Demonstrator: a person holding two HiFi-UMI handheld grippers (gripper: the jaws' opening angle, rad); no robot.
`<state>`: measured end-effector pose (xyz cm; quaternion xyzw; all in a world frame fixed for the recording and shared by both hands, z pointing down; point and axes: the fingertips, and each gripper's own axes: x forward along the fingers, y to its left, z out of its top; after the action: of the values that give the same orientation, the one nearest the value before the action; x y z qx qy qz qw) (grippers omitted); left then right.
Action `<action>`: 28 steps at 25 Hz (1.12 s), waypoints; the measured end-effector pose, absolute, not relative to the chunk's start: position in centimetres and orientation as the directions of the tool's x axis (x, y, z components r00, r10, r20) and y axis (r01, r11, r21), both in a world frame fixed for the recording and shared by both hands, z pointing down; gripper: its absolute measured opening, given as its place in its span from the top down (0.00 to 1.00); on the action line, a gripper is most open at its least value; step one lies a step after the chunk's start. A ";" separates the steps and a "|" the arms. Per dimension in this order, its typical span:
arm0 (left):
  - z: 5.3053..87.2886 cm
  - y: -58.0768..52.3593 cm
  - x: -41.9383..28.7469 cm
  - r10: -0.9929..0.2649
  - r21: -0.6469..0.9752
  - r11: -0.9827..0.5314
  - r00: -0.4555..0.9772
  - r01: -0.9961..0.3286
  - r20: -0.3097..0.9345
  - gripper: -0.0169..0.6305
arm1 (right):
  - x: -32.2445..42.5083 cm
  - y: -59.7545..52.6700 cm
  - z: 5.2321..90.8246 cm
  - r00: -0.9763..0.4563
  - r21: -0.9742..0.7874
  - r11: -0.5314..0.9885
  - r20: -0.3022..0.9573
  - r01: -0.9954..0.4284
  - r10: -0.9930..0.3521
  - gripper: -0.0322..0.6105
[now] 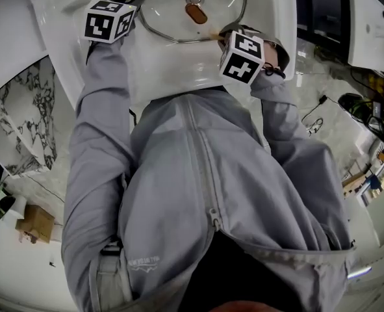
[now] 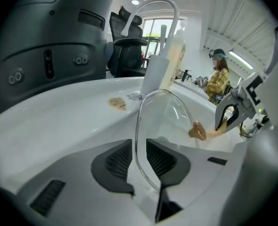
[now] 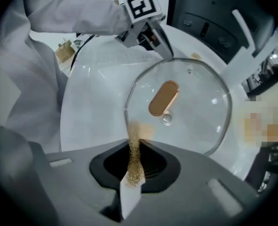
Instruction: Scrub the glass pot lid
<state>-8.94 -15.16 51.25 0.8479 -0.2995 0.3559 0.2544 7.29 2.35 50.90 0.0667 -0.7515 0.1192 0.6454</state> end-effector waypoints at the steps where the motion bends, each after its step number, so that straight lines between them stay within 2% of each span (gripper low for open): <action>1: 51.0 -15.1 -9.1 -0.351 0.186 -0.683 0.541 -0.707 0.764 0.84 | 7.9 1.6 50.3 -0.162 -0.069 0.959 0.986 -0.273 0.025 0.89; 4: 49.3 -14.2 -8.2 -0.400 0.098 -0.701 0.503 -0.707 0.766 0.75 | 9.4 -1.2 48.5 -0.179 0.015 0.949 0.981 -0.314 -0.075 0.89; 11: 46.5 -8.5 0.9 -0.367 -0.093 -0.881 0.546 -0.464 0.753 0.59 | 10.2 -8.8 45.6 -0.202 0.259 0.912 0.922 -0.317 -0.332 0.89; 14: 47.7 -6.7 3.8 -0.354 -0.121 -0.895 0.518 -0.430 0.779 0.54 | 9.6 -12.1 45.3 -0.186 0.393 0.880 0.875 -0.268 -0.447 0.89; 20: 49.9 -6.1 5.8 -0.437 -0.252 -0.868 0.416 -0.429 0.797 0.52 | 7.2 -15.5 46.3 -0.199 0.512 0.845 0.822 -0.155 -0.534 0.89; 24: 49.9 -6.2 5.6 -0.418 -0.231 -0.879 0.439 -0.418 0.795 0.52 | 6.3 -16.5 47.1 -0.206 0.551 0.832 0.808 -0.070 -0.552 0.89; 28: 49.9 -6.1 5.3 -0.365 -0.224 -0.918 0.472 -0.329 0.802 0.54 | 5.9 -17.2 47.9 -0.211 0.572 0.820 0.804 0.016 -0.556 0.89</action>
<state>5.29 -6.11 49.93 0.8578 -0.2021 0.4722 -0.0192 5.92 -17.22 47.90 0.1823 -0.7409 -0.2381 0.6010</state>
